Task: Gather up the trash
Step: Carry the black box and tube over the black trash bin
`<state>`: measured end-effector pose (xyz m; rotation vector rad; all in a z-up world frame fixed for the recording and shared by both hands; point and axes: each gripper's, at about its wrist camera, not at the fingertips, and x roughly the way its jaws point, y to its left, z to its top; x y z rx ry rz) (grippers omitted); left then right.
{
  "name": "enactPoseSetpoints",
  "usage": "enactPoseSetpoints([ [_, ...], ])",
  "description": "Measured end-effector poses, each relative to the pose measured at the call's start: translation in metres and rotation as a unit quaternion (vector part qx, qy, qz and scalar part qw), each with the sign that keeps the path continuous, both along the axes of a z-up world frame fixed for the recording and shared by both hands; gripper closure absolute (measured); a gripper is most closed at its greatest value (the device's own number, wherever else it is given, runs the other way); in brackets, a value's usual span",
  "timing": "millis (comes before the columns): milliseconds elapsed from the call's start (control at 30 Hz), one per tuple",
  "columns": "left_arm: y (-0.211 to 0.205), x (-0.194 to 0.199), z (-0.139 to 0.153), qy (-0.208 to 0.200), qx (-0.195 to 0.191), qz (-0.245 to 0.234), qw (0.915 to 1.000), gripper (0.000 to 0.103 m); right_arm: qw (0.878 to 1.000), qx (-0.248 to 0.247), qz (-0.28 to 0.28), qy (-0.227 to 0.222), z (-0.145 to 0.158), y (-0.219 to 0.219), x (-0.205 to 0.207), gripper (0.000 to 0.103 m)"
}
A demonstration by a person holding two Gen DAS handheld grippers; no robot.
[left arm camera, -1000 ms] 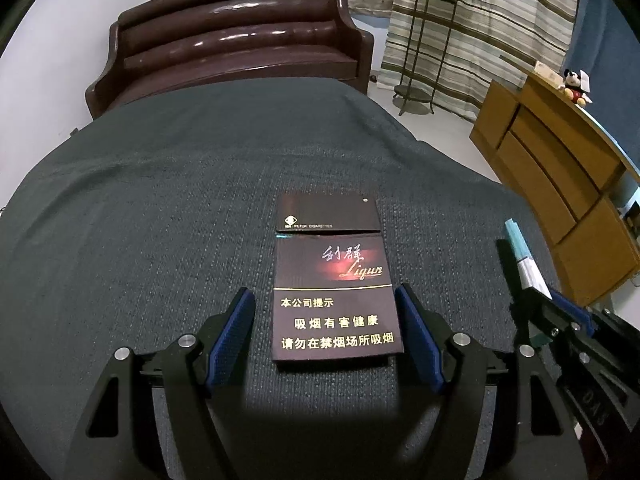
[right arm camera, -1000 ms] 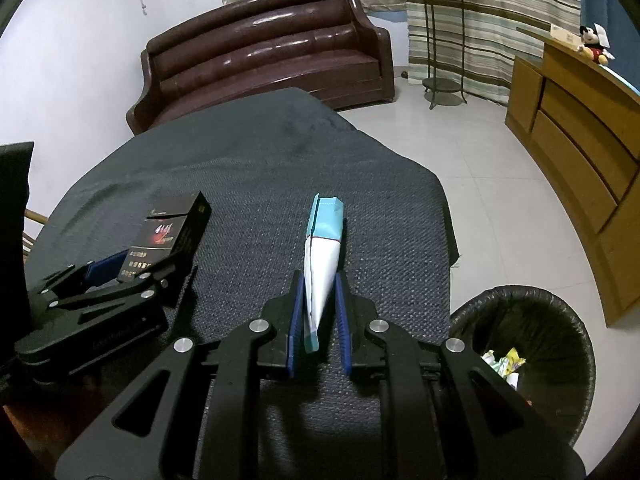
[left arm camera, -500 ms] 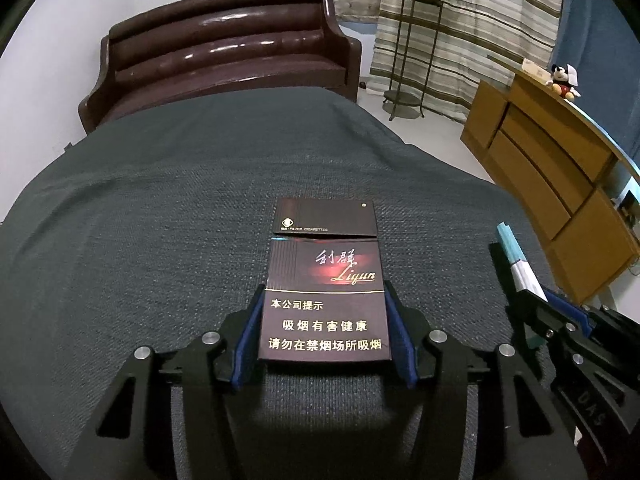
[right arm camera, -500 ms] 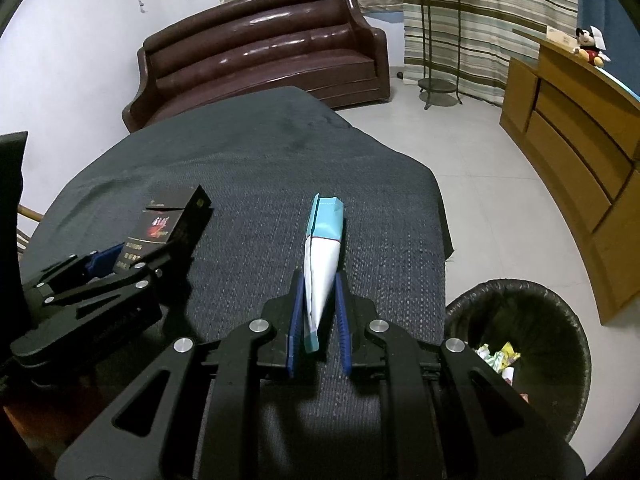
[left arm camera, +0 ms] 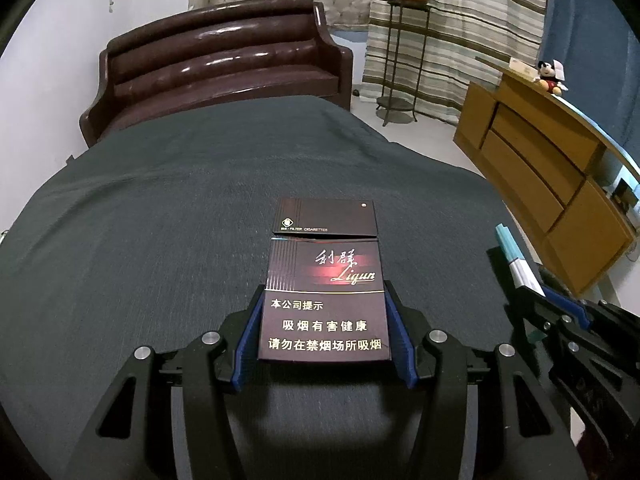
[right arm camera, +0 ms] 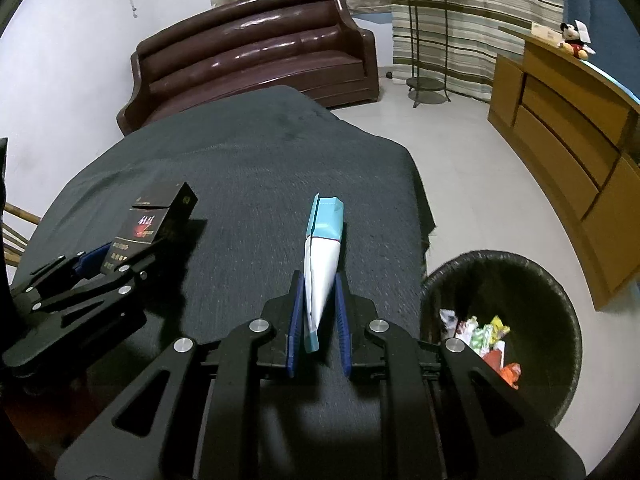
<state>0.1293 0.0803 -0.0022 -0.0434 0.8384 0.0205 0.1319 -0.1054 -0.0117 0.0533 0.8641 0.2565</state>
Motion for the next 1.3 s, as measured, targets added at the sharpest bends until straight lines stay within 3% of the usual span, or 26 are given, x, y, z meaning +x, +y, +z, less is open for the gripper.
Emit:
enactPoseSetpoints([
  [333, -0.021, -0.028, 0.014, -0.023, -0.004, -0.026, 0.9994, 0.049, 0.999, -0.014, -0.025, -0.019, 0.012, -0.024, -0.031, 0.088],
  [767, -0.089, -0.048, 0.029, -0.057, -0.008, -0.104, 0.9929, 0.049, 0.992, -0.031, -0.111, -0.046, 0.027, -0.102, -0.068, 0.088],
  [1033, -0.133, -0.047, 0.030, -0.068, -0.005, -0.148, 0.9866, 0.049, 0.985, -0.028, -0.160, -0.051, 0.026, -0.144, -0.071, 0.088],
  [1300, -0.155, -0.038, 0.024, -0.070, -0.003, -0.170, 0.9830, 0.049, 0.982, -0.030, -0.176, -0.054, 0.022, -0.158, -0.068, 0.088],
])
